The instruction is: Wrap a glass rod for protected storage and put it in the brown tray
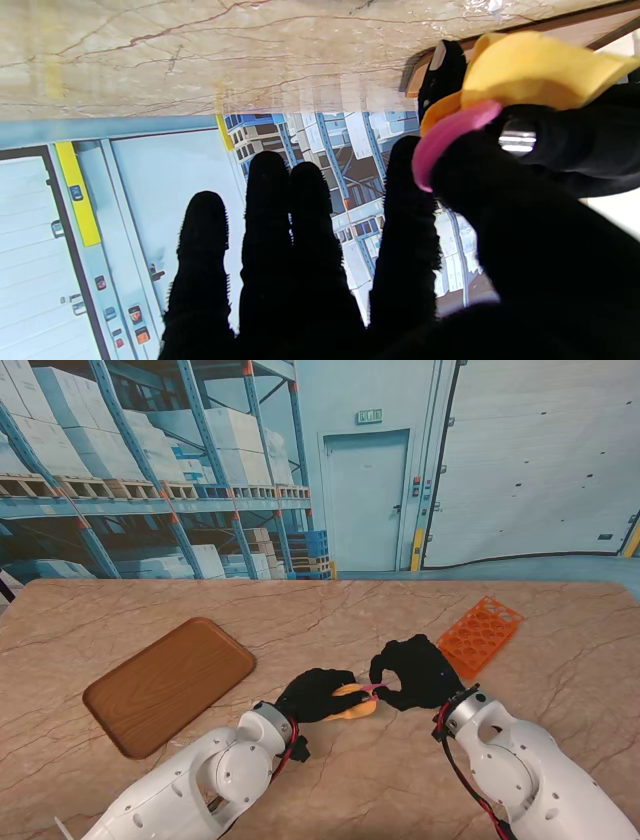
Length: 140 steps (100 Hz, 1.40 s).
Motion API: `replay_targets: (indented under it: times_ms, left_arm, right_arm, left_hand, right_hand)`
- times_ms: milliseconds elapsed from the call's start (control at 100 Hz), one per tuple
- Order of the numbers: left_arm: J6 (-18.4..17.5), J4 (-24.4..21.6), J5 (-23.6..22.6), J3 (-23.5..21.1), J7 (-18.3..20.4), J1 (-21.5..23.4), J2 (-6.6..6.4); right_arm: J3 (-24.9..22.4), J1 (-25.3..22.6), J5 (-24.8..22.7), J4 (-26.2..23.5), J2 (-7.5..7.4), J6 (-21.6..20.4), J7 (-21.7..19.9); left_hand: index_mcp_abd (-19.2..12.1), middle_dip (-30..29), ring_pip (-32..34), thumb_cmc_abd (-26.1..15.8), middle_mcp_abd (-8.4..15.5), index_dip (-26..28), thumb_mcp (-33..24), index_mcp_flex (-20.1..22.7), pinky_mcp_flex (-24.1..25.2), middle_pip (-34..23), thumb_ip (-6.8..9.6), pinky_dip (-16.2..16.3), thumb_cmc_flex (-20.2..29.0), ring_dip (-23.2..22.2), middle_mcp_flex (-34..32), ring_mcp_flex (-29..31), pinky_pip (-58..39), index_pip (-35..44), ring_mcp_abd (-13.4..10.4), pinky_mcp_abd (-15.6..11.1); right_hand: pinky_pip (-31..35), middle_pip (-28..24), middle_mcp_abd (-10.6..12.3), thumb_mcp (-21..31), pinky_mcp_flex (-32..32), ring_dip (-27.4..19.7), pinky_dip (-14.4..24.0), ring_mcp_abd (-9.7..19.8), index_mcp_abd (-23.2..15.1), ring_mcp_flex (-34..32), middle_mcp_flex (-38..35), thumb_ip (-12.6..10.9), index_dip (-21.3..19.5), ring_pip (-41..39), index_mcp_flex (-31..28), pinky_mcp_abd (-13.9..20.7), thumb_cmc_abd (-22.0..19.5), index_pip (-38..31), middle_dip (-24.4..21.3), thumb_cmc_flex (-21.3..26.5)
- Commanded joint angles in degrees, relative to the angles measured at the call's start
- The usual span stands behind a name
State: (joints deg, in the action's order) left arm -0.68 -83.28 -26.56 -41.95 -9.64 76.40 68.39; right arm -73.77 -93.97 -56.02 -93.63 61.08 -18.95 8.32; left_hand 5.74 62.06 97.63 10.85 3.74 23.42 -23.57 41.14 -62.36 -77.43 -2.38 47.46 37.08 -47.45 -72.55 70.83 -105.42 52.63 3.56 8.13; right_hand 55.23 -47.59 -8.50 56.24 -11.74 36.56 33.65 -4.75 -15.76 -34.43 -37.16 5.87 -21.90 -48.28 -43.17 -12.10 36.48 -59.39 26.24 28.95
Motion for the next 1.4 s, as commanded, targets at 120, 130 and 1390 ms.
replay_targets:
  times_ms: [120, 130, 1390]
  left_arm:
    - [-1.12, 0.06, 0.1, -0.03, -0.02, 0.29, 0.29]
    - [-1.18, 0.07, 0.09, -0.03, -0.03, 0.28, 0.29]
    - [-4.8, -1.04, 1.42, -1.18, -1.04, 1.58, 0.44]
  right_arm:
    - [-0.98, -0.94, 2.65, -0.77, 0.36, 0.84, -1.15]
    - [-1.02, -0.96, 2.73, -0.77, 0.37, 0.88, -1.19]
    - [2.12, 1.27, 23.59, 3.64, 1.99, 7.54, -7.84]
  left_hand:
    - [0.15, -0.49, 5.97, 1.44, 4.01, -0.6, -5.81, 1.63, -1.03, -7.15, 1.84, 0.69, 3.98, 0.31, -4.36, 1.99, -14.55, 2.2, 0.51, -1.07]
    - [0.16, -0.49, 5.96, 1.45, 3.98, -0.58, -5.85, 1.67, -1.03, -7.18, 1.86, 0.67, 3.96, 0.32, -4.36, 1.99, -14.55, 2.25, 0.49, -1.06]
    - [-0.17, -1.03, 5.77, 8.56, 4.23, -0.01, -19.89, 0.73, -0.99, -7.13, 6.15, -0.89, -1.8, 0.63, -4.27, 1.98, -14.55, 9.51, -0.1, -1.49]
  right_hand:
    - [0.35, 1.24, -0.73, -0.63, 0.61, 0.3, 0.8, -0.82, 0.03, -1.11, -2.55, 1.53, -0.01, 0.65, -2.88, -1.53, -3.07, 0.28, -0.03, 2.52]
    - [0.35, 1.26, -0.75, -0.69, 0.61, 0.3, 0.8, -0.82, 0.06, -1.11, -2.54, 1.55, 0.01, 0.65, -2.91, -1.53, -3.07, 0.29, -0.03, 2.51]
    - [-0.6, -0.9, -0.55, 5.65, 0.12, 2.55, 1.88, -1.61, 3.03, -5.43, -9.33, -3.39, -3.37, -2.24, -3.4, -2.49, -0.14, -1.77, 1.22, 2.96]
